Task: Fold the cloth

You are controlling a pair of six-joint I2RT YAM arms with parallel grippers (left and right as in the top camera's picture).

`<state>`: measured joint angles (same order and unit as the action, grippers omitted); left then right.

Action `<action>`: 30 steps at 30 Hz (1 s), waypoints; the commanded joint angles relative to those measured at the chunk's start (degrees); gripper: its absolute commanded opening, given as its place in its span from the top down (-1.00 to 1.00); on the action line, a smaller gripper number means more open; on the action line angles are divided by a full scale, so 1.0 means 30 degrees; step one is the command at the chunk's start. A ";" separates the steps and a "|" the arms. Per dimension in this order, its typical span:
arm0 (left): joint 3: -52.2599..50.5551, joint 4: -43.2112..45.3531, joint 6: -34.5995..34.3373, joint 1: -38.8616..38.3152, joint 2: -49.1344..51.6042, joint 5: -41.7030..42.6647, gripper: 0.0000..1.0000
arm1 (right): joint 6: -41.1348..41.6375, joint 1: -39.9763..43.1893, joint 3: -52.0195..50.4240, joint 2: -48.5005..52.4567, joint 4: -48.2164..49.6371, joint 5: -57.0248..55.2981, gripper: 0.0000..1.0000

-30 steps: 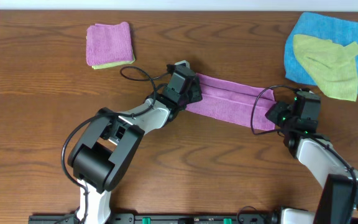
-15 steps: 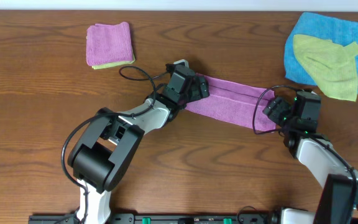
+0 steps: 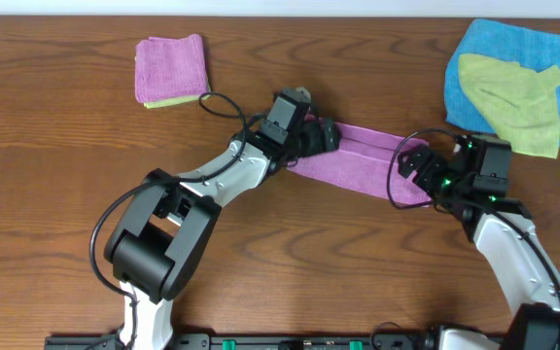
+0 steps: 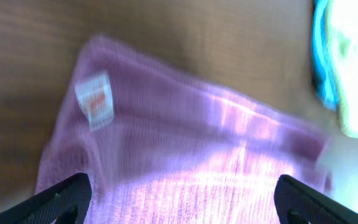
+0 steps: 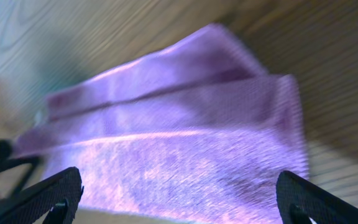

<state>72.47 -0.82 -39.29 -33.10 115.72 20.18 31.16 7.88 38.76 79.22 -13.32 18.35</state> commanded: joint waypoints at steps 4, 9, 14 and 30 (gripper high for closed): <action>0.0182 -0.2878 0.3439 0.0051 -0.0379 0.2113 -0.90 | -0.3679 0.0102 0.0372 0.1260 0.0153 0.4211 -0.99; 0.0182 -0.2987 0.4109 0.0058 -0.0379 0.2062 -0.90 | -0.0736 0.0095 0.0372 0.3752 0.3126 0.5333 -0.98; 0.0182 -0.3162 0.4124 0.0058 -0.0379 0.1574 -0.90 | 0.0262 0.0095 0.0372 0.5413 0.5967 0.4641 -0.99; 0.0182 -0.3257 0.4182 0.0058 -0.0379 0.1552 -0.90 | 0.1610 0.0095 0.0372 0.5741 1.1839 0.1107 -0.99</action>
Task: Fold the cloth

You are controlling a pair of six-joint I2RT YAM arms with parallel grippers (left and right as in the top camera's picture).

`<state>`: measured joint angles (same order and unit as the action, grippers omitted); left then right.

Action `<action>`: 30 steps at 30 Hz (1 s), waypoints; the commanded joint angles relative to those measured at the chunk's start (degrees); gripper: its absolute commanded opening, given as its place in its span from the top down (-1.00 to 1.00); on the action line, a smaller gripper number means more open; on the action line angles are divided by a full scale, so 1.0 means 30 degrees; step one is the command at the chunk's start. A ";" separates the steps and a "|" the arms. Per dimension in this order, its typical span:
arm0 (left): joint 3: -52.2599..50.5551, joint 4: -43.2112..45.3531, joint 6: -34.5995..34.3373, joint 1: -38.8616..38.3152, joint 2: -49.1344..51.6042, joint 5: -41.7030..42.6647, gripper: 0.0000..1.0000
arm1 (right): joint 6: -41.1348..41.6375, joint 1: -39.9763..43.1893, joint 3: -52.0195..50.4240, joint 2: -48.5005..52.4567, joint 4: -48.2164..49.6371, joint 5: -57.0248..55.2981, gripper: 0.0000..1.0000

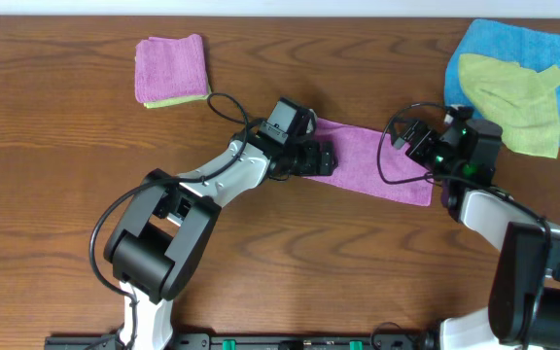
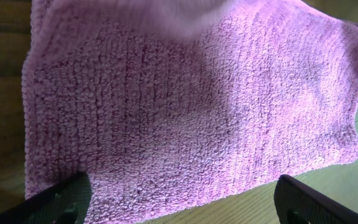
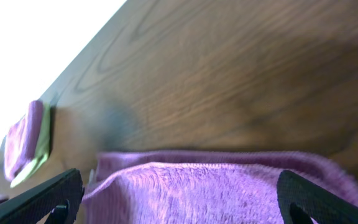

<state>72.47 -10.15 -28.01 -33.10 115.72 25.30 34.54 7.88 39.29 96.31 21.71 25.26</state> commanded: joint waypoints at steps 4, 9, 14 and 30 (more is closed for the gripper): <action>0.0182 -0.0182 0.0415 0.0058 -0.0379 -0.0146 -0.91 | 0.0452 0.0102 0.0197 0.0051 0.0379 -0.2419 -0.98; 0.0255 -0.0131 0.0576 0.0284 -0.0510 -0.0517 -0.90 | -0.0073 0.0168 0.0801 -0.0423 0.0138 0.0495 -0.99; 0.1137 -0.0146 0.0772 0.0867 -0.1151 -0.0117 -0.90 | -0.4779 0.0175 0.3402 -0.2273 -0.7730 0.0568 -0.99; 0.1275 0.3490 -0.1843 0.0510 0.1049 0.0940 -0.91 | -0.7533 0.0117 0.4568 -0.4277 -1.5540 -0.1166 -0.99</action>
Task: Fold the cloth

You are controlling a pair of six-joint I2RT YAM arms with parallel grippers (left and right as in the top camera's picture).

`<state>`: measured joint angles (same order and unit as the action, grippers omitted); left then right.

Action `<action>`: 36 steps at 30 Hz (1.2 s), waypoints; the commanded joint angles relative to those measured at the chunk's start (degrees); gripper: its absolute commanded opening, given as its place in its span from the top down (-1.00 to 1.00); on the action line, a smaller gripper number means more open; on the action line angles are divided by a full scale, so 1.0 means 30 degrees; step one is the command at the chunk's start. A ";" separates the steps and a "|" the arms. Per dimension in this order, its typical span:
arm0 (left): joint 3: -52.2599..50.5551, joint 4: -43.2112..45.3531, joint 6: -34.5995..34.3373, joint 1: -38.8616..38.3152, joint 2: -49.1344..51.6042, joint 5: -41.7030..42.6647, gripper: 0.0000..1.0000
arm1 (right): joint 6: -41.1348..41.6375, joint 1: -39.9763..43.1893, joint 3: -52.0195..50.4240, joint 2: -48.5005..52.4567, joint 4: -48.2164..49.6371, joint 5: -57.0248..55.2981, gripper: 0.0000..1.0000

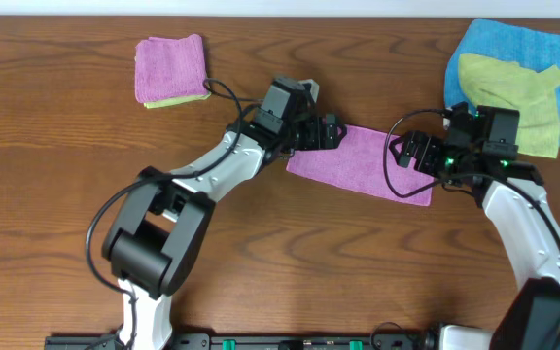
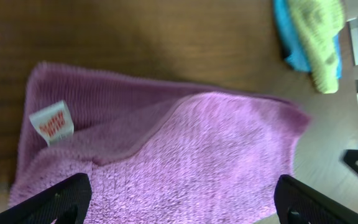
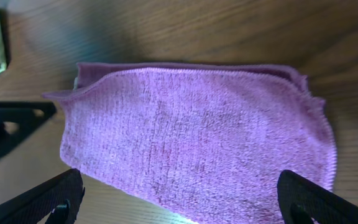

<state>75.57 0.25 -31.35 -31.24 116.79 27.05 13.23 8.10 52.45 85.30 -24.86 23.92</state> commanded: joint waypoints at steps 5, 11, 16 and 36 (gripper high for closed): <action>0.0240 0.1115 -0.1180 -0.0117 0.1224 -0.0058 -0.90 | -0.0437 0.0044 0.0182 -0.0772 -0.0015 -0.1122 -0.98; 0.0248 0.3752 -0.1785 -0.0087 0.2186 -0.2113 -0.90 | -0.0430 0.0044 0.0182 -0.0794 -0.0189 -0.0962 -0.99; 0.0255 0.4080 -0.2062 -0.0058 0.2215 -0.2441 -0.90 | -0.0969 0.0044 0.0182 -0.0831 -0.1668 -0.0984 -0.99; 0.0255 0.4291 -0.1836 -0.0051 0.2215 -0.4546 -0.90 | -0.5304 0.1282 -0.0488 0.0692 -0.2492 -0.4422 -0.98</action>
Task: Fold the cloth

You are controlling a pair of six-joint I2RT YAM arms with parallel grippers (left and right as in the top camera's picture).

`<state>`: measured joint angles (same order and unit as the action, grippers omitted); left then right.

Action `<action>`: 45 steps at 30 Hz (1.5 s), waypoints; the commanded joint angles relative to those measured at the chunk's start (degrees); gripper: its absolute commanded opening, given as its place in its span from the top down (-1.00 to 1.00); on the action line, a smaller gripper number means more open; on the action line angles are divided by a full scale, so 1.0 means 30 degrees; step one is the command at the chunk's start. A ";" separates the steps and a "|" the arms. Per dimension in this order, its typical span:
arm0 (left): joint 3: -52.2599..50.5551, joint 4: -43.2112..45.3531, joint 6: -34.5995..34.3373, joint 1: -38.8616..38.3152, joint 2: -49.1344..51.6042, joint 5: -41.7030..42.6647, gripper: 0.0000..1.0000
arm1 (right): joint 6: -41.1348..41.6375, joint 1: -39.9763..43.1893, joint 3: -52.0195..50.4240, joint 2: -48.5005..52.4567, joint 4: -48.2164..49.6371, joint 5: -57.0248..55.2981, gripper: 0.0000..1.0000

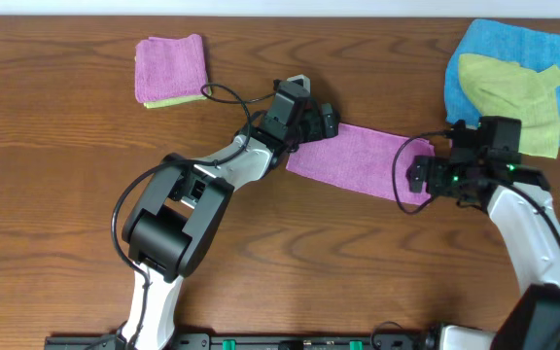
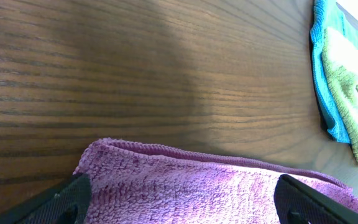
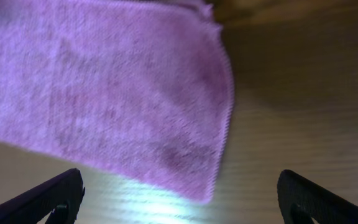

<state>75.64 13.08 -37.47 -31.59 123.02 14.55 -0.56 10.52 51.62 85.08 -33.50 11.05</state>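
The purple cloth [image 1: 358,160] lies flat on the table as a long folded strip, slanting from upper left to lower right. My left gripper [image 1: 321,124] sits low at its left end, open; in the left wrist view the cloth's far edge [image 2: 216,180] fills the space between the fingertips [image 2: 64,200]. My right gripper [image 1: 421,178] hangs open at the strip's right end. The right wrist view shows the cloth's near right corner [image 3: 210,186] above the gap, with both fingertips [image 3: 55,196] wide apart and holding nothing.
A folded purple and green stack [image 1: 171,70] lies at the back left. A blue cloth [image 1: 533,44] with a yellow-green cloth [image 1: 513,97] on it lies at the back right, close behind my right arm. Bare wood surrounds the strip.
My left wrist has tipped down to a low look along the table at the cloth's left end. My right gripper has moved nearer, to the strip's near right corner. The cloth lies unchanged.
At first the cloth lay with a long flap raised and both grippers at its ends. A second later it lay flat as a narrower strip, the left gripper pressed low over it. Since then both grippers have stayed open around its ends.
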 commanded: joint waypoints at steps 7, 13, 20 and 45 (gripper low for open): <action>0.0233 0.0022 0.0211 0.0066 0.0138 -0.0342 -0.91 | -0.0976 0.1253 -0.0211 0.3869 0.1960 0.3293 -0.98; 0.0233 0.0029 0.0211 0.0066 0.0138 -0.0342 -0.90 | -0.0918 0.1239 -0.0211 0.5085 0.2674 0.4197 -0.98; 0.0233 0.0036 0.0204 0.0066 0.0138 -0.0342 -0.90 | -0.0882 0.1239 -0.0211 0.6506 0.3774 0.5479 -0.90; 0.0233 0.0313 0.0204 0.0066 0.0138 -0.0415 -0.90 | 0.2470 0.1224 -0.0189 0.7679 0.2863 0.0867 0.98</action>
<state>75.64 13.93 -37.47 -31.59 123.02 14.50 6.02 14.35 53.95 104.71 -23.16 22.63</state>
